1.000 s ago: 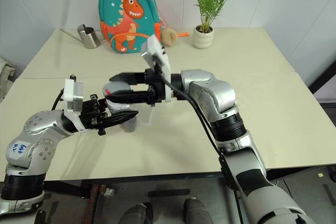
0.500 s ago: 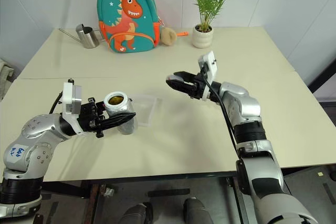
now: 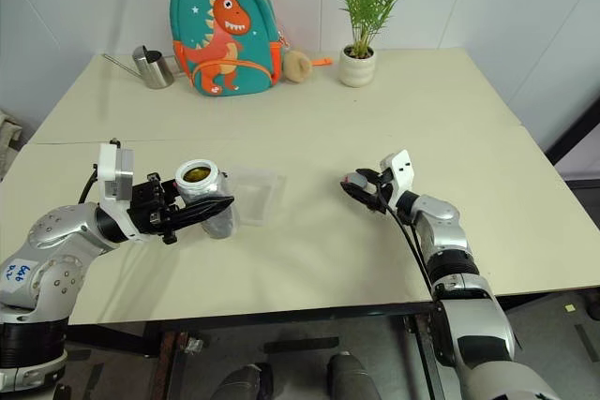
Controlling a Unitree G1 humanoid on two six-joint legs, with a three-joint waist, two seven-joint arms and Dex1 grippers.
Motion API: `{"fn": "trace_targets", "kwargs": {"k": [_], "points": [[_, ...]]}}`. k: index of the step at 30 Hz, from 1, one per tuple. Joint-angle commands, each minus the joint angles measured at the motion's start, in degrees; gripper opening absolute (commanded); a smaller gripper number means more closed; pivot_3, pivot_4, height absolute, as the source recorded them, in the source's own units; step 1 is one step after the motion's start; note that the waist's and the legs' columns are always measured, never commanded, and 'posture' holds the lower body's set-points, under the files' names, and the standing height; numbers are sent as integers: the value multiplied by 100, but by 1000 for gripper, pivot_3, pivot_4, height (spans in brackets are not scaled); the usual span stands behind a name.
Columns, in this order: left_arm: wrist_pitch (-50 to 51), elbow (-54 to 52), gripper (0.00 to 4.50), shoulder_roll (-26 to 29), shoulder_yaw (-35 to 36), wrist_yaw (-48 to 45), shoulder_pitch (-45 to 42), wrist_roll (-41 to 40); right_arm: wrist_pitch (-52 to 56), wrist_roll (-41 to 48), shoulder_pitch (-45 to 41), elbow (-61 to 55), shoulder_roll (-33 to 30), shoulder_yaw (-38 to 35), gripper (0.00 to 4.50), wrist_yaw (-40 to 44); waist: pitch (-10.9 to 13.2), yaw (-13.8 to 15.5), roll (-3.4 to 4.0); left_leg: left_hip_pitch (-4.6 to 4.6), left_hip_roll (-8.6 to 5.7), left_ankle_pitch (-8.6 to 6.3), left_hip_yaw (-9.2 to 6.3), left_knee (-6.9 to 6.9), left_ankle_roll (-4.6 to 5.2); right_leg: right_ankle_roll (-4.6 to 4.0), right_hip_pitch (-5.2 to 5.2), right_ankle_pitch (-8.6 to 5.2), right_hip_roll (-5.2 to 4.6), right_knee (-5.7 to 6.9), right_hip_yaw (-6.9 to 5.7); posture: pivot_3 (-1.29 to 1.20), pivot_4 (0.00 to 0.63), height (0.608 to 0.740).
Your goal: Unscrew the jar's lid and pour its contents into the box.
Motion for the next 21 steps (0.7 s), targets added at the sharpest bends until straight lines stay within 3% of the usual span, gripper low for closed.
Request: {"fn": "trace_targets", "kwargs": {"k": [1,2,7,13,17,21], "points": [[-5,-101,2025,29,180,41,-78,-158,-109,75,-117,-206,-77,-147,4199,87,0,-27,0,0,0,0,0,0,0,0,0,0,0,0,1,0,150,740],[8,-70,2025,27,190,68,-114,-162,-105,84,-91,-323,-94,-143,4488,128,0,-36,0,0,0,0,0,0,0,0,0,0,0,0,1,0,150,740],[58,94,2025,18,318,270,-240,-180,764,490,278,-2064,-296,-107,4488,583,0,-23,1,-1,2,0,-2,-2,0,1,-1,0,0,2,-1,0,150,740],[218,710,2025,-45,736,750,-789,-386,2914,1498,941,-4951,-694,219,4488,914,0,13,0,-4,3,0,-10,2,0,1,-1,0,-3,6,-8,0,150,740],[35,1307,2025,463,260,515,-978,495,3307,1468,1150,-5770,-845,530,4488,855,0,-4,0,3,0,0,-6,3,0,2,2,0,-2,7,-5,0,150,740],[-440,1997,2025,568,-196,414,-1356,1182,3258,1230,1268,-6097,-869,828,4488,752,0,39,0,1,-5,1,-6,3,2,1,2,0,-5,2,-7,0,150,740]]}}
